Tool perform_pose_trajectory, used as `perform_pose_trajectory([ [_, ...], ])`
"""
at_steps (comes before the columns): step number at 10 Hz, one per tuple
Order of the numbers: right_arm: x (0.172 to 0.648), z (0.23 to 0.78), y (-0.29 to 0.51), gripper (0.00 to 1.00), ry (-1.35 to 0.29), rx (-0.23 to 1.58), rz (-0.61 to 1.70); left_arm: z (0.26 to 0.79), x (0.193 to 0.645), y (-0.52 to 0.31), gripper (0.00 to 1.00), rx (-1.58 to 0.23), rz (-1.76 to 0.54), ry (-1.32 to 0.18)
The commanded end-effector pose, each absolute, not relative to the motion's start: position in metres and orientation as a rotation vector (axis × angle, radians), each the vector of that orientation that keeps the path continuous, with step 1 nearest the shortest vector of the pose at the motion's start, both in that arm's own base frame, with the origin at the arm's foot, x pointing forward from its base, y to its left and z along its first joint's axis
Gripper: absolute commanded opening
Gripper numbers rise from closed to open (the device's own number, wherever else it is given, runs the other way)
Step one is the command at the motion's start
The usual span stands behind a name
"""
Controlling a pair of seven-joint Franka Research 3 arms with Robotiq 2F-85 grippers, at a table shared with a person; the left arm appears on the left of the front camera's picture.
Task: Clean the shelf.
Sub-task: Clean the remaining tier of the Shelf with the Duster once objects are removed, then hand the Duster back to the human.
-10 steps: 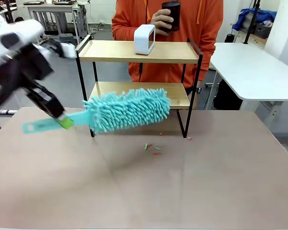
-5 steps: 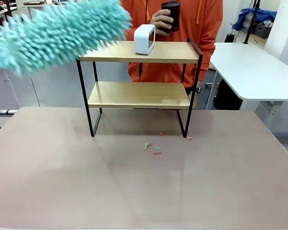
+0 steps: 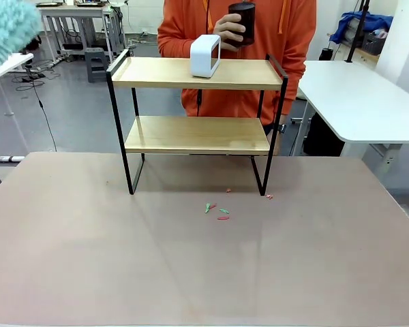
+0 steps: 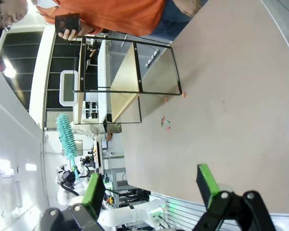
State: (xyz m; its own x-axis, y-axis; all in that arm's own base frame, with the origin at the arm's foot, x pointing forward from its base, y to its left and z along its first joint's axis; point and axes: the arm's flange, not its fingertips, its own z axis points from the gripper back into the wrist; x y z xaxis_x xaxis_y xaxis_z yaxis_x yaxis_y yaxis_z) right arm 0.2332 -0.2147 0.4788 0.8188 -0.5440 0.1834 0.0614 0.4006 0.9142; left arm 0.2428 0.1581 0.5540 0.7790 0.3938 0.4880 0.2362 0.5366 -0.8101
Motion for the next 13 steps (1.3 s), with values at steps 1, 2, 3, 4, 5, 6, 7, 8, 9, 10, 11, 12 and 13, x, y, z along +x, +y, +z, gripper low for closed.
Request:
perform_pose_trajectory([
  [1,0.236,0.481,-0.215,1.00,-0.530,1.114,-0.383,0.551,0.272,0.141,0.12,-1.037,0.229,-0.622],
  [2,0.236,0.481,-0.215,1.00,-0.530,1.114,-0.383,0.554,0.243,0.158,0.12,-1.022,0.104,-0.702],
  [3,0.236,0.481,-0.215,1.00,-0.530,1.114,-0.383,0.554,0.243,0.158,0.12,-1.022,0.104,-0.702],
  [4,0.236,0.481,-0.215,1.00,-0.530,1.114,-0.383,0.554,0.243,0.158,0.12,-1.022,0.104,-0.702],
  [5,0.236,0.481,-0.215,1.00,-0.530,1.114,-0.383,0.554,0.243,0.158,0.12,-1.022,0.104,-0.702],
  [6,0.236,0.481,-0.215,1.00,-0.530,1.114,-0.383,0.554,0.243,0.158,0.12,-1.022,0.104,-0.702],
  [7,0.236,0.481,-0.215,1.00,-0.530,1.114,-0.383,0.554,0.243,0.158,0.12,-1.022,0.104,-0.702],
  [8,0.236,0.481,-0.215,1.00,-0.530,1.114,-0.383,0.554,0.243,0.158,0.12,-1.022,0.104,-0.702],
  [9,0.236,0.481,-0.215,1.00,-0.530,1.114,-0.383,0.554,0.243,0.158,0.12,-1.022,0.104,-0.702],
  [10,0.236,0.481,-0.215,1.00,-0.530,1.114,-0.383,0.554,0.243,0.158,0.12,-1.022,0.104,-0.702],
  [11,0.236,0.481,-0.215,1.00,-0.530,1.114,-0.383,0.554,0.243,0.158,0.12,-1.022,0.104,-0.702],
  [12,0.236,0.481,-0.215,1.00,-0.530,1.114,-0.383,0.554,0.243,0.158,0.12,-1.022,0.104,-0.702],
  [13,0.233,0.479,-0.215,1.00,-0.503,1.101,-0.403,0.554,0.243,0.158,0.12,-1.022,0.104,-0.702],
])
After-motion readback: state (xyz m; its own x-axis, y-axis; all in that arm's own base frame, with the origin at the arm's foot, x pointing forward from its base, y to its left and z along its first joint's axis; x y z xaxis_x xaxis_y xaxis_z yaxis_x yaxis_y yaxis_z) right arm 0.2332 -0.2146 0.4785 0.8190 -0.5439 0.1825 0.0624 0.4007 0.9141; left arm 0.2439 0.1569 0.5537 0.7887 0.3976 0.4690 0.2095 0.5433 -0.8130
